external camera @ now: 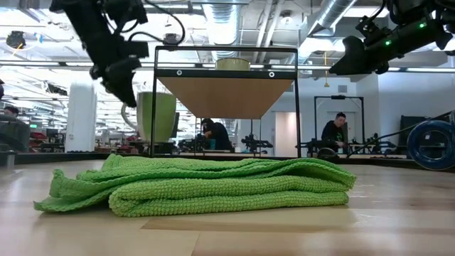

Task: Stack small to large cups/mugs on shelf
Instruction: Put the green mug on the shelf

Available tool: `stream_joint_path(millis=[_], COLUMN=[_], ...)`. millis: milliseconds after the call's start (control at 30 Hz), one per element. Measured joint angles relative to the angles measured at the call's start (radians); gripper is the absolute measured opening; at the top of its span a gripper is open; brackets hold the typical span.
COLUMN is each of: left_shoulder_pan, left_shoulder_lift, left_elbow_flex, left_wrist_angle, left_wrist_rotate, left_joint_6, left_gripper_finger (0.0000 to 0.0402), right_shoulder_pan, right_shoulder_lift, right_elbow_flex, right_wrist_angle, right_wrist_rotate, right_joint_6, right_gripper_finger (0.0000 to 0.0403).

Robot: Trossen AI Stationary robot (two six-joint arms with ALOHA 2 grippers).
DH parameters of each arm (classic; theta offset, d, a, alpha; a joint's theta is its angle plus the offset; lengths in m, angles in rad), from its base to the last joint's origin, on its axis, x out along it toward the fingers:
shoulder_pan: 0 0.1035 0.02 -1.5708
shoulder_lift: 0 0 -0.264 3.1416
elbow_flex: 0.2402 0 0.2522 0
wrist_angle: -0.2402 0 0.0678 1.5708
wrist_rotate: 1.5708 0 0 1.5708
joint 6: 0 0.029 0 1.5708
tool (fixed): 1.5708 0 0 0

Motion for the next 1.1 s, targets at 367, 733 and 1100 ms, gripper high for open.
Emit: stream_joint_path(millis=[367, 733, 1100], left_shoulder_pan=[0.000, 0.000, 0.000], left_shoulder_lift=[-0.001, -0.001, 0.013], left_elbow_flex=[0.239, 0.348, 0.354], left_wrist_angle=[-0.191, -0.192, -0.058], left_wrist_rotate=[-0.027, 0.088, 0.179], left_joint_6=[0.098, 0.237, 0.337], left_gripper_finger=[0.0047, 0.0047, 0.0047], right_shoulder_pan=[0.000, 0.000, 0.000], right_shoulder_lift=[0.000, 0.000, 0.000], right_elbow_flex=[0.000, 0.000, 0.000], right_wrist_angle=[-0.003, -0.005, -0.004], right_wrist_rotate=[0.000, 0.000, 0.000], right_joint_6=[0.000, 0.018, 0.045], right_gripper_finger=[0.0210, 0.0210, 0.0210])
